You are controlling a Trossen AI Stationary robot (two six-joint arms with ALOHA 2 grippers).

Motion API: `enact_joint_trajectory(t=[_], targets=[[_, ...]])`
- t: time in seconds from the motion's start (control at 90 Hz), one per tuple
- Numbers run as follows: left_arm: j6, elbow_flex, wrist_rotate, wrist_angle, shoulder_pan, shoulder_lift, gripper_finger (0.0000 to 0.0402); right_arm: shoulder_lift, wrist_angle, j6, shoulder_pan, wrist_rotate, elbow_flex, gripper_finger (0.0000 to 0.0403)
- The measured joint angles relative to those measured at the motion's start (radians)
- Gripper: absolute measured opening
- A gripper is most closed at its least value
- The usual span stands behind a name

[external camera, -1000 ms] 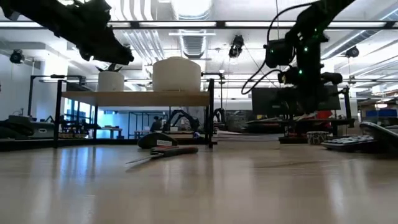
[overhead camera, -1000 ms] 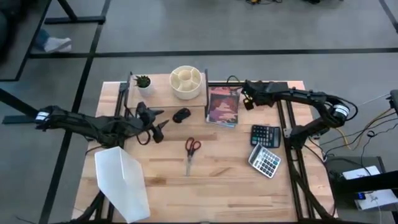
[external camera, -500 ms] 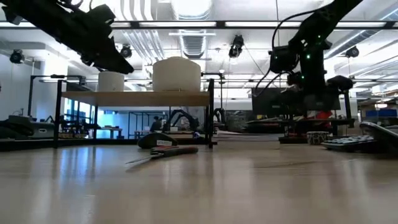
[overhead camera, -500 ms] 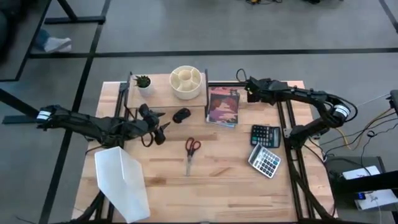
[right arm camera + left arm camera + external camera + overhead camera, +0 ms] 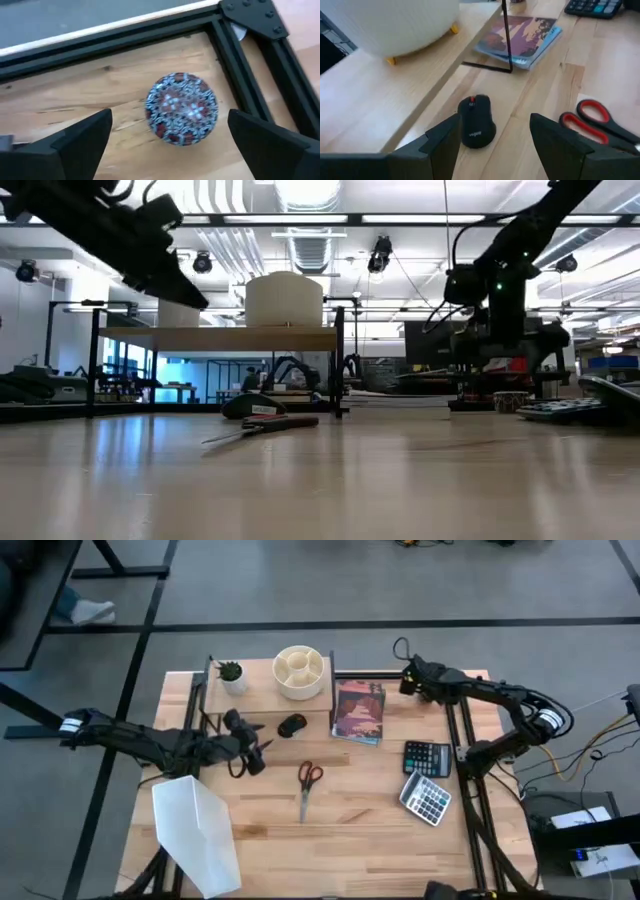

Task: Stock shelves
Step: Put the red scented candle on the shelf

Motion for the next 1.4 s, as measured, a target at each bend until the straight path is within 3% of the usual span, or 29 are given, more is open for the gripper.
enact_joint_trajectory(t=[0.289, 0.522, 0.833, 1.189, 1.4], targets=[[-0.051, -0.103, 0.001, 0.061, 0.0, 0.0, 0.022, 0.0, 0.036, 0.124, 0.0, 0.051, -0.015, 0.0382], [-0.044, -0.103, 0.0, 0.086, 0.0, -0.003, 0.022, 0.0, 0.065, 0.289, 0.012, 0.111, -0.095, 0.0382], [0.051, -0.091, 0.0, 0.15, 0.0, -0.003, 0.022, 0.022, 0.211, 0.259, 0.008, 0.137, -0.138, 0.0383], [0.123, -0.091, 0.0, 0.186, 0.0, -0.003, 0.022, 0.275, 0.263, 0.282, 0.012, 0.149, -0.072, 0.0382], [0.134, -0.092, 0.0, 0.186, 0.001, -0.002, 0.0219, 0.285, 0.263, 0.247, 0.019, 0.146, -0.032, 0.0377]])
